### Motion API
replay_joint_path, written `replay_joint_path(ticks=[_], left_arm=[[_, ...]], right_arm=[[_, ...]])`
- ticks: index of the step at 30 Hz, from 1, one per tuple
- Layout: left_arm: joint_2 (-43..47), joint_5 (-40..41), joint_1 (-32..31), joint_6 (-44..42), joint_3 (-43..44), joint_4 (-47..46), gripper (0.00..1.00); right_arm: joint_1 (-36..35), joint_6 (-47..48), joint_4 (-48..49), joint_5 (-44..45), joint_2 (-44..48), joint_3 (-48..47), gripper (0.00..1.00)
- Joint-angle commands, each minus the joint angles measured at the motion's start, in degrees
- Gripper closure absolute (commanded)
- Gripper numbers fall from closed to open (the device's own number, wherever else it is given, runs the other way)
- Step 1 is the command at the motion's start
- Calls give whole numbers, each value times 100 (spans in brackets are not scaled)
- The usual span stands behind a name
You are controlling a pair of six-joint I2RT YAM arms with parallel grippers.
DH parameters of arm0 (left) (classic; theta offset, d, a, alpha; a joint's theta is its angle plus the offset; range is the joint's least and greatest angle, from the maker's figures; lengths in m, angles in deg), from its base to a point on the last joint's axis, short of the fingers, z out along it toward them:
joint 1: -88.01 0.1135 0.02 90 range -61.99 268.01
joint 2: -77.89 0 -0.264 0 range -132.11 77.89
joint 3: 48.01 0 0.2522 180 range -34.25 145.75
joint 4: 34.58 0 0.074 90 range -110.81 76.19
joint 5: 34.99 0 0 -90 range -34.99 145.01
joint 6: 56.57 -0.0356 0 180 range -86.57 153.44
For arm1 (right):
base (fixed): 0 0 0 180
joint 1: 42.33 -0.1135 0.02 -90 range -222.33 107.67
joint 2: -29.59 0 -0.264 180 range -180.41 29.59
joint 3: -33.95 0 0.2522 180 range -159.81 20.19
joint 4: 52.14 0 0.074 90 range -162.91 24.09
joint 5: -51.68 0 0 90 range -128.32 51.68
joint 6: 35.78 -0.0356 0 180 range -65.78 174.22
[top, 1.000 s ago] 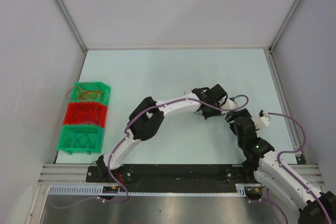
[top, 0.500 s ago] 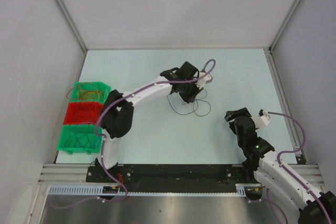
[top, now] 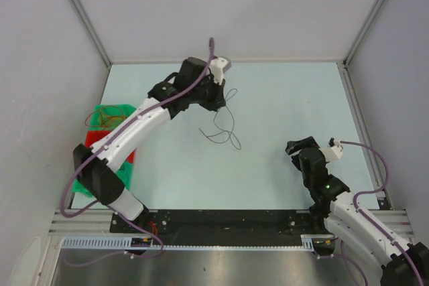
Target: Untangle the cables
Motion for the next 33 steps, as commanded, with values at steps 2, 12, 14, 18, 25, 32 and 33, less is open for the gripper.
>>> replay_joint_path(ticks=[2,12,14,18,25,32,33], left_arm=[[919,1521,326,900,726,520,100],[858,3932,484,1200,2792,1927,100],[876,4267,502,1156,3109,2024,100],[858,5013,598,1086,3679,2304,100],[989,5928,818,1296,3839,2613,100],[1288,7212,844,1463,3707,2762,99],[1350,7300,845,1463,3699,2762,100]], right_arm=[[37,104,273,42,-28,-65,24],[37,200,387,-37,-116,-83,24],[37,227,396,-63,-134,-91,24],[37,253,448,-90,-195,-109,24],[46,323,528,-151,-309,-135,24],[46,402,624,-239,-458,-170,24],[46,429,642,-248,-476,-188,24]])
